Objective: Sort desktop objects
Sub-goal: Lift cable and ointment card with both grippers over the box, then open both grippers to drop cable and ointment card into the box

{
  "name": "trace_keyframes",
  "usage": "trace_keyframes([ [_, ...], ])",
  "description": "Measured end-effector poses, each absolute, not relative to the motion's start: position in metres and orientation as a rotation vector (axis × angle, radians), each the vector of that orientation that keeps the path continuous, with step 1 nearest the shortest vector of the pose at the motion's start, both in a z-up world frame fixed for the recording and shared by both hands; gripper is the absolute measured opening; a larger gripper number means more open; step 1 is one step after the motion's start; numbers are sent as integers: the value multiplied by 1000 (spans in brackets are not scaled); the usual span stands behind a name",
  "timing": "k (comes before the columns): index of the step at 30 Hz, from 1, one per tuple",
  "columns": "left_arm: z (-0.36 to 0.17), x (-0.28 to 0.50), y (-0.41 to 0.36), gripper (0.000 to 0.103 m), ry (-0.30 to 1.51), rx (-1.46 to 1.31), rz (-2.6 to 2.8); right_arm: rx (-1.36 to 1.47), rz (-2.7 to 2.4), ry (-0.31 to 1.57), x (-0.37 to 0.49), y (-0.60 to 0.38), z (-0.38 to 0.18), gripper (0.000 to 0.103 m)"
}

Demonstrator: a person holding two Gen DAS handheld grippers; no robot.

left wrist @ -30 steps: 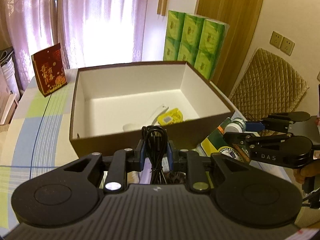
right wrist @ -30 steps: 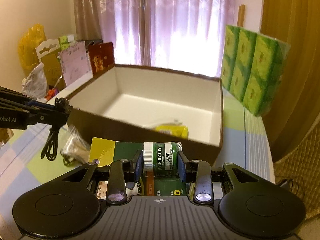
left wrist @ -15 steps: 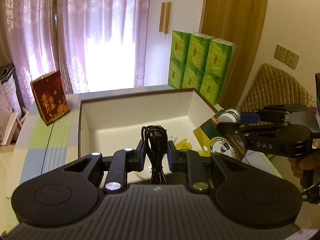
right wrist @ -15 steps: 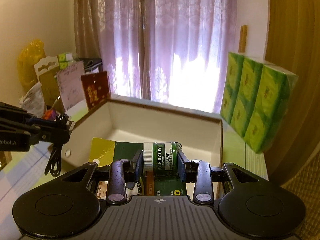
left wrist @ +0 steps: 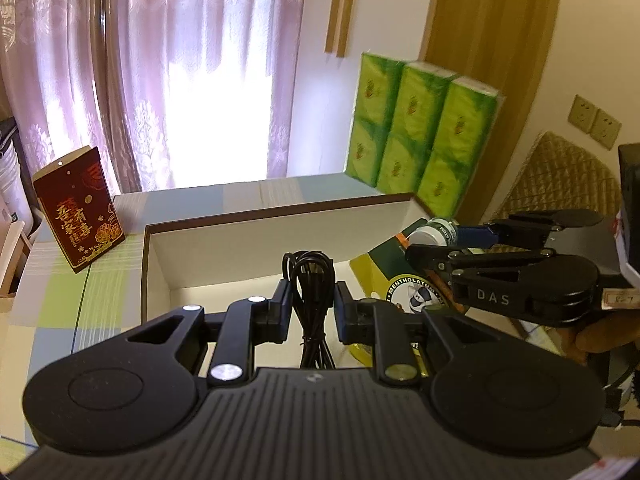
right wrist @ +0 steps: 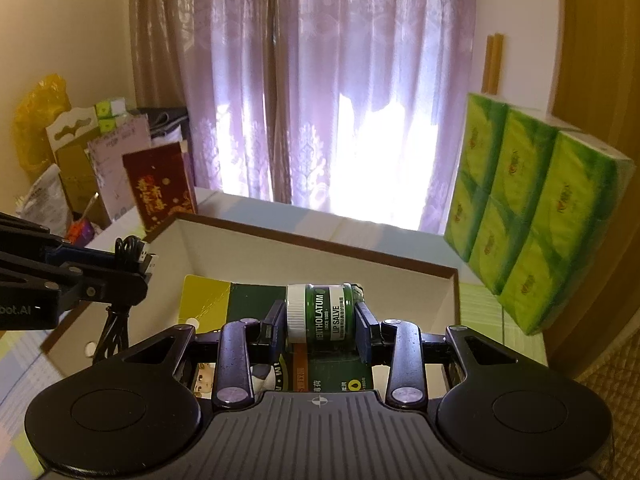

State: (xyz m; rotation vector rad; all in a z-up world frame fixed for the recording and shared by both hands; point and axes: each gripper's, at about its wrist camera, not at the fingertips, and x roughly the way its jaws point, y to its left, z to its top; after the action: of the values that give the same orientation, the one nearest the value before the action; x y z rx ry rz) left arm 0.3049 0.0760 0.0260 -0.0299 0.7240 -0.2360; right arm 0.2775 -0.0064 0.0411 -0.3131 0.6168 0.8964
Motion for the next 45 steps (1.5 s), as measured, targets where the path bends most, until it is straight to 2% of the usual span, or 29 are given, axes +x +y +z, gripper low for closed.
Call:
trace_keyframes([
  [18,-59,421,92,17,951,-49,-138,-310,736,891,367,64,-32,32],
  [34,-91,448,91,20,1015,-17,-117,-320,710,929,383,79,-50,33],
  [35,-91,448,90,22,1016,-20,-119,-322,719,934,383,79,-49,37],
  [37,-90,448,90,33,1014,-23,-123,-322,717,931,381,79,-47,70],
  [38,-89,446,90,35,1013,-17,-123,-319,714,911,379,78,-45,74],
  [41,-86,443,88,40,1009,5,-124,-344,740,911,374,75,-41,76],
  [42,-85,441,88,46,1012,10,-116,-354,742,912,373,74,-39,77],
  [45,-82,436,88,52,1010,9,-114,-362,740,904,366,66,-36,85],
])
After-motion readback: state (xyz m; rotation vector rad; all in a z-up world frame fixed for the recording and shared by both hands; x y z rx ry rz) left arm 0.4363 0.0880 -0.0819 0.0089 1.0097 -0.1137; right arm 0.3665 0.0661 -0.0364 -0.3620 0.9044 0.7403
